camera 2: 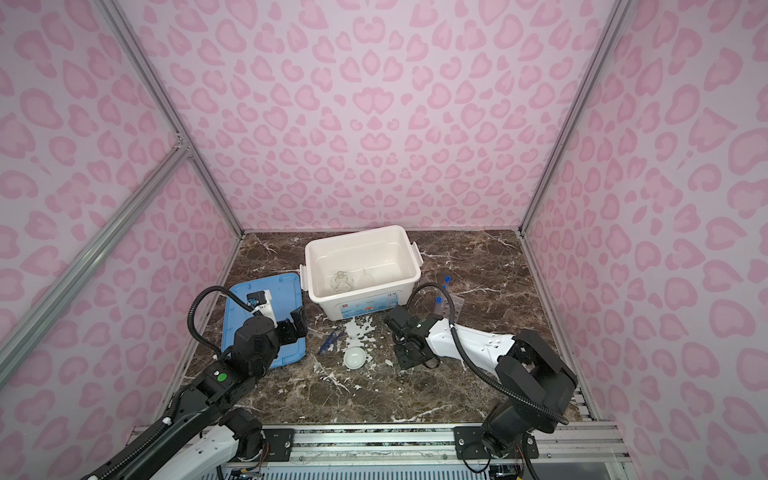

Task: Organize the chemistry lab equipment
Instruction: 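Close the right gripper on the white cup and lift it toward the bin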

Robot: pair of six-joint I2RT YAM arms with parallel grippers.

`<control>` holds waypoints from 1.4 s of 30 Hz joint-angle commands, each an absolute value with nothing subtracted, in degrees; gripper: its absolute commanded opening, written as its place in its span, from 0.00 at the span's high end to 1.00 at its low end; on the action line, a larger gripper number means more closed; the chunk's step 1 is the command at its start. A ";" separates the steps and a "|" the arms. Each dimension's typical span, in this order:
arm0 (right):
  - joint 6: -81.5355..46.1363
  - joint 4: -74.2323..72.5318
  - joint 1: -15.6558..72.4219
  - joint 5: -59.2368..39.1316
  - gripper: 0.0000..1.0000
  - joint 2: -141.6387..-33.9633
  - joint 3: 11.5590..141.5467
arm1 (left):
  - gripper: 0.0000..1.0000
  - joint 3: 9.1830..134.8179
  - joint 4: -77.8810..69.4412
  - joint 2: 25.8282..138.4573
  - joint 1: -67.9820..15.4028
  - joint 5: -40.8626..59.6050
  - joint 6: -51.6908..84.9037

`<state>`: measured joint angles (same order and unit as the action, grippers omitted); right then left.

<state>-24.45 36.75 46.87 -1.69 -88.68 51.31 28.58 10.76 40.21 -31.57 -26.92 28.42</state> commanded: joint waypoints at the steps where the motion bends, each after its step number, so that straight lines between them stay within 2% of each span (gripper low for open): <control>1: -24.71 37.61 47.02 -1.14 0.67 -88.55 51.90 | 0.02 28.14 10.60 39.95 -31.55 -26.81 29.00; 19: -21.72 43.27 47.04 -1.98 0.71 -89.51 61.65 | 0.02 26.27 11.55 41.26 -31.64 -25.43 30.15; 34: -11.29 52.23 44.02 -1.82 0.71 -93.87 90.54 | 0.02 25.43 11.01 44.96 -35.78 -24.38 29.89; 42: -7.02 50.39 39.64 -0.61 0.71 -98.87 101.67 | 0.03 25.17 11.17 47.60 -40.25 -26.05 30.28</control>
